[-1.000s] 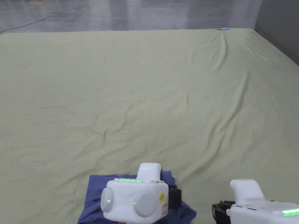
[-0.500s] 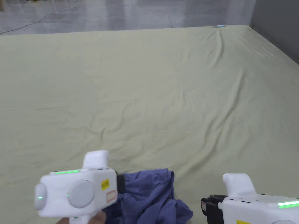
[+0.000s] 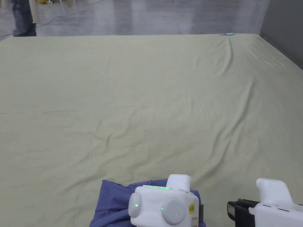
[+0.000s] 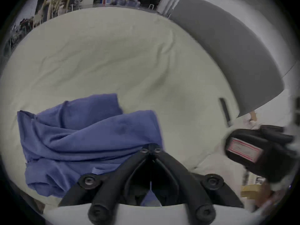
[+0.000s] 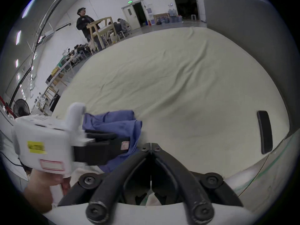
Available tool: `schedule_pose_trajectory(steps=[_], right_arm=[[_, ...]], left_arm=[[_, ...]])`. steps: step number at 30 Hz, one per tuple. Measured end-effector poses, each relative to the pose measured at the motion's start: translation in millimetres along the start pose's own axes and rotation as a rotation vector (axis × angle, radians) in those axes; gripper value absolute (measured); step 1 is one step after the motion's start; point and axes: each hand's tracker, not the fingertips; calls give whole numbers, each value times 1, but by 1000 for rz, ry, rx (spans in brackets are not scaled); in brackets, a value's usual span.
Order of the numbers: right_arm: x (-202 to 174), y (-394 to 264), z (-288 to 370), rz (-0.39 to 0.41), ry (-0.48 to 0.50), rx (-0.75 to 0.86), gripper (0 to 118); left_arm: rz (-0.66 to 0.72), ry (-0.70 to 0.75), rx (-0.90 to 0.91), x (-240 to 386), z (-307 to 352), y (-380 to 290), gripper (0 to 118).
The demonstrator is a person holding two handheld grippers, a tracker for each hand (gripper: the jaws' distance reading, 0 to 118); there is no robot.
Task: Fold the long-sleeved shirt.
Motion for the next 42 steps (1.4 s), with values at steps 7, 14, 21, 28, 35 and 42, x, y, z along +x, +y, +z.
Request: schedule_pose_trajectory(steps=[7,14,21,28,35,42], right_arm=[[-35,26,-15,48,114,25,0],[-88,19,-76,101,207,-110,0],[-72,-8,-150,87,70,-287,0],[-54,-2,-152,-45,183,-270,0],[-40,-3,-154,-114,261,-273,0],[-22,-8,-160,-227,345,-280,0]], left_arm=[[104,-63,242,-77,131,20,0],[237,164,221,-177,163,-6,0],[307,93,155,-195,141,-34,0],[327,3,153,-208,122,-27,0],[409,-122,34,-239,65,-19,114],[518,-363,-38,-247,46,-22,112]])
